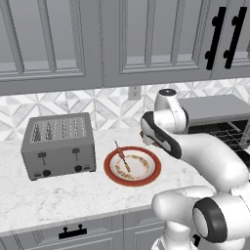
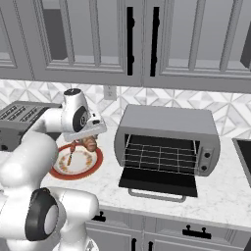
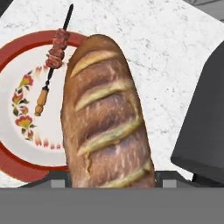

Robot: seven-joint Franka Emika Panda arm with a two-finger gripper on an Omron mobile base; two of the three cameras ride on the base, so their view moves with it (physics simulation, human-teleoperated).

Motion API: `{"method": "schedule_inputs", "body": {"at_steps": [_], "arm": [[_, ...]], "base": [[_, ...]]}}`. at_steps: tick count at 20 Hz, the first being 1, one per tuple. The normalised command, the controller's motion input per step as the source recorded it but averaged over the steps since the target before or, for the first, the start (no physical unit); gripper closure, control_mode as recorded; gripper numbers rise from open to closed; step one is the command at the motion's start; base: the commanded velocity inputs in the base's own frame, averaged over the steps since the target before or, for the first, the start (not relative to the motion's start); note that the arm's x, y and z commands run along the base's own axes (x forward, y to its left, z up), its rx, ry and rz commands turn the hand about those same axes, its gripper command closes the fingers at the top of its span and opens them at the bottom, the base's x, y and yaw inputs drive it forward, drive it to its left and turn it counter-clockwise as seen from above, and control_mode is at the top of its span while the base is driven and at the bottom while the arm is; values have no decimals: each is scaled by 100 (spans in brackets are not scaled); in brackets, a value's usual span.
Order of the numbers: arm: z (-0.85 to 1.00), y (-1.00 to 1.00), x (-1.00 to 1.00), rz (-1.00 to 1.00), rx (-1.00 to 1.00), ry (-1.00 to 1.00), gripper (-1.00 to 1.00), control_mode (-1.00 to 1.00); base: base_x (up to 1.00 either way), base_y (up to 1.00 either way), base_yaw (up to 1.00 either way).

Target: Pick up the kebab skewer and baguette bread, and place them inside the toaster oven. Close the toaster oven door and start by setting the timer.

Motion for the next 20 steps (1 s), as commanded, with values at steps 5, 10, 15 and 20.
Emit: {"method": "schedule_inputs", "body": {"at_steps": [5, 10, 15, 20], "arm": [[50, -17, -100, -7, 0, 0, 100, -100], [44, -28, -76, -14, 0, 0, 100, -100], [46, -56, -63, -29, 8, 0, 100, -100], [43, -58, -63, -36, 15, 0, 100, -100]], "base": [[0, 0, 0], [0, 0, 0], [0, 0, 0], [0, 0, 0]]}}
